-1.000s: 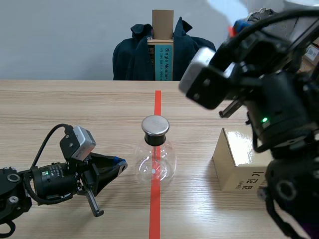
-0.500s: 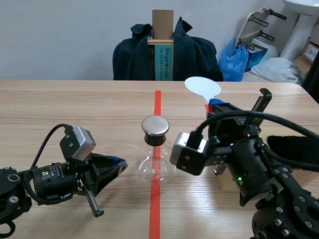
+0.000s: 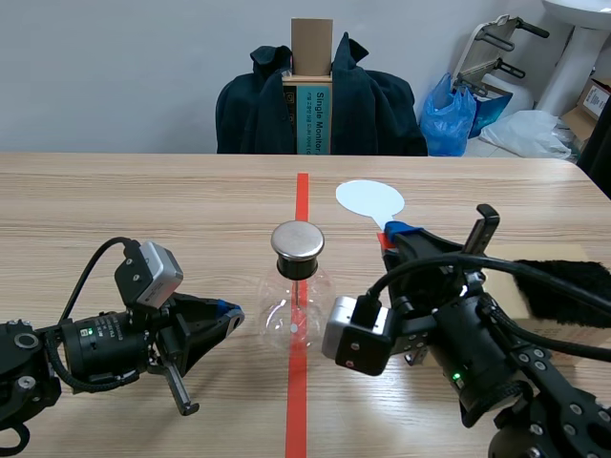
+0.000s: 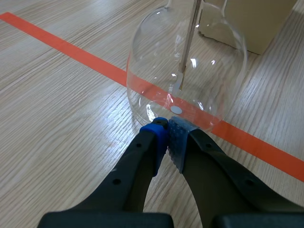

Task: Do the electroscope experiment.
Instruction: 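Bring the plate to the electroscope and point at the metal foil, then move the plate toward and away from the electroscope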

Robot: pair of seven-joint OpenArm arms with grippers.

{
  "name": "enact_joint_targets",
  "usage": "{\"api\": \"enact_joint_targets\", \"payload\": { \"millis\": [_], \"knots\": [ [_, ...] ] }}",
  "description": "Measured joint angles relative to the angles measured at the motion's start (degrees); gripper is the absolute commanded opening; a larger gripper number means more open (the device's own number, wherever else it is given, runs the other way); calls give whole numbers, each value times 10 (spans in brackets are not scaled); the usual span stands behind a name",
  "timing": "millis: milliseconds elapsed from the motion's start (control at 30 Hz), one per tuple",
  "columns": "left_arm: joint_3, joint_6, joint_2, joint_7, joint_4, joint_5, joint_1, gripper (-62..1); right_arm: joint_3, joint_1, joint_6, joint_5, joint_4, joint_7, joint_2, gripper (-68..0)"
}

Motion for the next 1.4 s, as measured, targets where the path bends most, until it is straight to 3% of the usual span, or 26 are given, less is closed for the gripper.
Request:
{"api": "enact_joint_targets", "payload": {
  "millis": [200, 800, 1400],
  "knots": [
    [0, 0, 0, 0, 0, 0, 0, -578, 1, 0, -19, -2, 0, 46, 0, -669],
    [0, 0, 0, -1, 0, 0, 0, -578, 1, -7, -19, -4, 0, 175, 6, -669],
    [0, 0, 0, -1, 0, 0, 0, -578, 1, -17, -19, -15, 0, 198, 6, -669]
  ]
}}
